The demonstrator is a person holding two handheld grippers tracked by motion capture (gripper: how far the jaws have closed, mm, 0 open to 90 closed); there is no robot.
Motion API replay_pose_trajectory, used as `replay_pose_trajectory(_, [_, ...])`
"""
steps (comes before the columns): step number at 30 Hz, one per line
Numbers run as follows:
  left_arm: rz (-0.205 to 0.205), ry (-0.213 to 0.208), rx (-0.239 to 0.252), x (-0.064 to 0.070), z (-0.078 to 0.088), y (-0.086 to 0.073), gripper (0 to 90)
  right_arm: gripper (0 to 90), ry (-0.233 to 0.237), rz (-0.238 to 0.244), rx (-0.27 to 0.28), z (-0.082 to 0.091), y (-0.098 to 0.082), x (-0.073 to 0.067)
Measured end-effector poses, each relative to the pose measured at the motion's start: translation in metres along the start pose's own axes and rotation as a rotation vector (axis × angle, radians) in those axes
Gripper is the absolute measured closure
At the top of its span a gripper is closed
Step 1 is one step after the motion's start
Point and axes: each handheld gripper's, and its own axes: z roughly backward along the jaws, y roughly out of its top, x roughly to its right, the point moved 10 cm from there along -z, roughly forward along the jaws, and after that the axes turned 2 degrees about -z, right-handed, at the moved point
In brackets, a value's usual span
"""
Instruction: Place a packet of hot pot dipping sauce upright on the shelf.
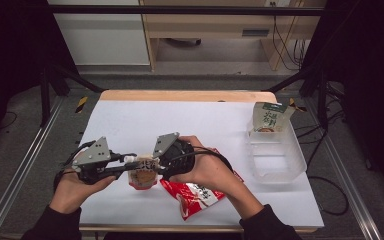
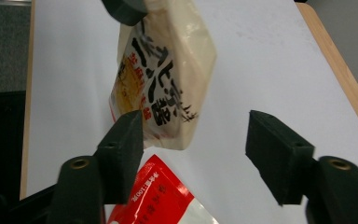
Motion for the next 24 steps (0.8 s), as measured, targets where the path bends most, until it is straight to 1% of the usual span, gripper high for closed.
replay_pose_trajectory(2, [-0.002,-0.014,0.002,-0.001,-0.002,0.005,73.3,29.0,0.014,0.0,-0.025,0.003,0.0,0.002])
replay_pose_trajectory(4, [-0.017,-0.027,-0.004,-0.001,-0.004,0.009,73.3,25.0,0.022,-0.002,-0.037,0.007,0.001,0.004])
replay_pose_trajectory(5, [-0.022,-0.035,-0.004,0.0,-0.006,0.011,73.3,23.9,0.029,0.004,-0.043,0.009,0.002,0.004])
replay_pose_trajectory(8, [-0.033,-0.05,-0.013,0.002,-0.012,0.016,73.2,26.4,0.053,0.01,-0.069,0.016,0.002,0.006])
replay_pose_trajectory(9, [-0.036,-0.056,-0.012,0.003,-0.014,0.018,73.2,29.6,0.049,0.008,-0.08,0.018,0.002,0.007])
replay_pose_trajectory(10, [-0.042,-0.06,-0.015,0.004,-0.016,0.02,73.3,35.7,0.048,0.014,-0.082,0.02,0.002,0.008])
replay_pose_trajectory(12, [-0.053,-0.072,-0.018,0.007,-0.021,0.024,73.3,40.6,0.053,0.02,-0.099,0.024,0.001,0.01])
replay_pose_trajectory(15, [-0.069,-0.081,-0.023,0.01,-0.028,0.029,73.3,51.4,0.064,0.021,-0.118,0.028,-0.001,0.01])
replay_pose_trajectory(18, [-0.072,-0.087,-0.029,0.013,-0.033,0.032,73.2,61.8,0.078,0.025,-0.145,0.031,-0.005,0.009])
replay_pose_trajectory(19, [-0.075,-0.091,-0.025,0.014,-0.035,0.033,73.2,64.8,0.076,0.017,-0.159,0.032,-0.007,0.009])
replay_pose_trajectory(20, [-0.077,-0.093,-0.027,0.014,-0.037,0.034,73.2,68.6,0.07,0.022,-0.167,0.033,-0.008,0.01])
replay_pose_trajectory(23, [-0.076,-0.098,-0.021,0.017,-0.042,0.036,73.2,77.9,0.057,0.012,-0.183,0.035,-0.013,0.012])
replay_pose_trajectory(24, [-0.074,-0.097,-0.023,0.017,-0.042,0.037,73.2,80.2,0.059,0.006,-0.182,0.036,-0.014,0.012])
